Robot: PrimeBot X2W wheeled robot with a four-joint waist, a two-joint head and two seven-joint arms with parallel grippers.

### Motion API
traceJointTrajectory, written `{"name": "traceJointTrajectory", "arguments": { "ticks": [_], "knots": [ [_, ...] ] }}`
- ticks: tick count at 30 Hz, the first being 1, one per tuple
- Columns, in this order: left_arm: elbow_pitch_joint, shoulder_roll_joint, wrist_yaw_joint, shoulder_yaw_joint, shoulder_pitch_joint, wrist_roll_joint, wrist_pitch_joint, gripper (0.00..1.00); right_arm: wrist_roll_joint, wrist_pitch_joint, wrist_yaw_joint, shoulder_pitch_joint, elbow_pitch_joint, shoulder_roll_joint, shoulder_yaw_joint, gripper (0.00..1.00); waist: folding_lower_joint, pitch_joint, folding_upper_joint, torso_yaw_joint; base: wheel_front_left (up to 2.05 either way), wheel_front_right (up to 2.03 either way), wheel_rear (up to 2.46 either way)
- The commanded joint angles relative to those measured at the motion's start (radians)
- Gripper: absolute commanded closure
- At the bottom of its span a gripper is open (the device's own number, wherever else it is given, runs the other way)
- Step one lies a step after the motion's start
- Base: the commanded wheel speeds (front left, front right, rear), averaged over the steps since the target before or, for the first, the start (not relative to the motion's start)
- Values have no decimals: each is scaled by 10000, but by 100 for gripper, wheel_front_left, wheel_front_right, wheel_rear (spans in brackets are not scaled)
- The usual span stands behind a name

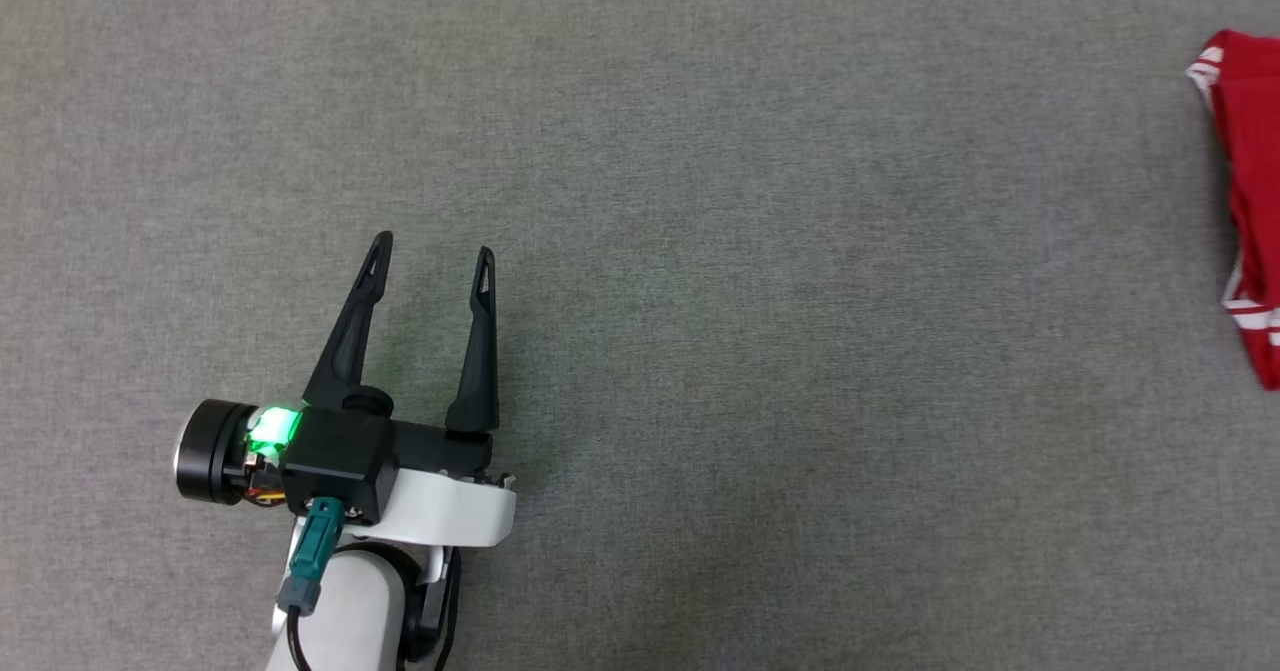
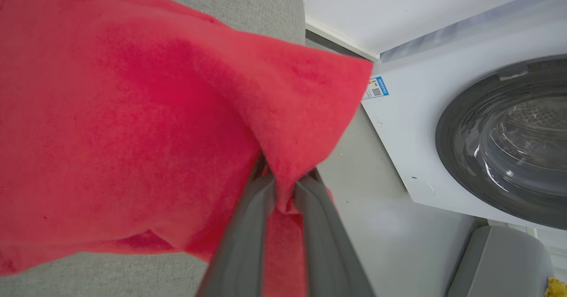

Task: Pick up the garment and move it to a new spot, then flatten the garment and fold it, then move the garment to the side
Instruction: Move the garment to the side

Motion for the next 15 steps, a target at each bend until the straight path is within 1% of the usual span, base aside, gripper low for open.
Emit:
{"name": "traceJointTrajectory", "arguments": {
  "ticks": [1, 5, 6, 7, 8, 15],
  "knots": [
    [-60, 52, -17, -52, -161, 61, -27, 0, -93, -97, -17, -199, 232, -38, -140, 100, -1, 156, 0, 141, 0, 0, 0],
    [-84, 50, 71, -104, -196, 22, -27, 0, -265, -257, -17, -414, 822, 326, -495, 100, -1, 272, 0, 241, 0, 0, 0],
    [-67, 43, 88, -121, -199, 9, -27, 0, -285, -240, -17, -431, 989, 433, -590, 79, -1, 260, 0, 269, 0, 0, 0],
    [-43, 38, 96, -135, -184, -5, -27, 0, -323, -217, -17, -442, 1108, 545, -656, 17, -1, 223, 0, 289, 0, 0, 0],
    [-16, 34, 122, -137, -156, -15, -27, 0, -404, -331, -17, -473, 1201, 640, -771, 0, -1, 163, 0, 304, 0, 0, 0],
    [176, 50, 258, -66, 248, -134, -27, 0, -1100, -1195, -17, -113, 1715, 1312, -1684, 0, -1, -745, 0, 350, 0, 0, 0]
  ]
}}
